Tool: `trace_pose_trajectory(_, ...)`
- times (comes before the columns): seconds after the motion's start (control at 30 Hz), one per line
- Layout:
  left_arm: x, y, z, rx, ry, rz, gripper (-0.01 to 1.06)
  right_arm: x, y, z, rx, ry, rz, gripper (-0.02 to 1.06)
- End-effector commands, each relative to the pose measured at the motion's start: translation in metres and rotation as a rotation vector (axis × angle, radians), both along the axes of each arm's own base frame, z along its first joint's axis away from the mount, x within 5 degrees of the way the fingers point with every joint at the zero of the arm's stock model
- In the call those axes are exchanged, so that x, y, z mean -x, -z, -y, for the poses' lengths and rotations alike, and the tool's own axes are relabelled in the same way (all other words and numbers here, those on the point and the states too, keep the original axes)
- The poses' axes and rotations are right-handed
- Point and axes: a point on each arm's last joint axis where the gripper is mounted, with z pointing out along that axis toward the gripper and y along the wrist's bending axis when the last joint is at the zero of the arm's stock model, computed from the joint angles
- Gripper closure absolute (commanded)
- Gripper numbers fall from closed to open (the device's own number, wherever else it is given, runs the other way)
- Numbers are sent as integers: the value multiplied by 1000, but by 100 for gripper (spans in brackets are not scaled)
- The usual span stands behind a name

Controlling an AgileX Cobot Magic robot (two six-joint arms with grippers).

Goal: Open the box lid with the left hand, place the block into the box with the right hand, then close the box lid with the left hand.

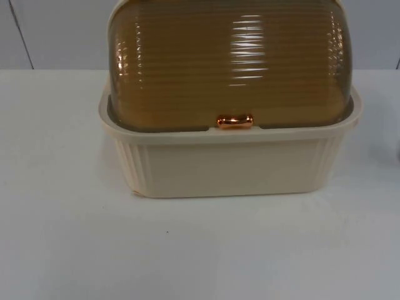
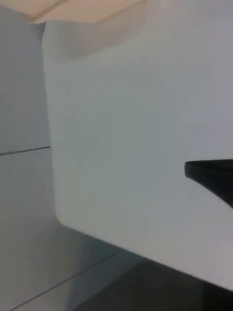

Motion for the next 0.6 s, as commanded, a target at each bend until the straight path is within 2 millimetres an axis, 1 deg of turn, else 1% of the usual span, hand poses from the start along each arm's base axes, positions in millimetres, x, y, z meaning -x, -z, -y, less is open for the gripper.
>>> trace_pose_trajectory(0.0, -5, -17, -3, -18, -24, 49, 0, -6, -18, 2, 19, 16, 36, 5)
trace_pose_trajectory(0.03, -7, -22, -3, -23, -27, 60, 0, -8, -23, 2, 19, 16, 48, 5)
trace_pose_trajectory(0.1, -16, -42, -4, -27, -37, 111, 0, -14, -46, 2, 16, 16, 107, 5)
trace_pose_trajectory(0.13, -16, -42, -4, -27, -37, 111, 0, -14, -46, 2, 16, 16, 107, 5)
trace_pose_trajectory(0.17, -25, -60, -4, -35, -30, 158, 0, -19, -59, 3, 24, 22, 143, 5)
trace_pose_trajectory(0.2, -32, -70, -4, -42, -27, 182, 0, -26, -80, 3, 34, 30, 195, 5)
trace_pose_trajectory(0.27, -50, -93, -3, -50, -16, 227, 0, -37, -105, 3, 36, 32, 246, 5)
trace_pose_trajectory(0.3, -50, -93, -3, -50, -16, 227, 0, -37, -105, 3, 36, 32, 246, 5)
trace_pose_trajectory(0.33, -57, -105, -3, -52, -12, 246, 0, -44, -117, 3, 36, 32, 263, 5)
trace_pose_trajectory(0.4, -80, -122, -2, -53, -8, 232, 0, -59, -138, 2, 39, 31, 268, 5)
trace_pose_trajectory(0.47, -102, -137, -2, -54, -6, 213, 0, -80, -154, 2, 58, 24, 249, 5)
trace_pose_trajectory(0.5, -102, -137, -2, -54, -6, 213, 0, -80, -154, 2, 58, 24, 249, 5)
trace_pose_trajectory(0.53, -114, -143, -2, -54, -5, 200, 0, -89, -158, 1, 62, 24, 235, 5)
trace_pose_trajectory(0.57, -127, -147, -2, -55, -4, 182, 0, -103, -161, 2, 78, 31, 208, 5)
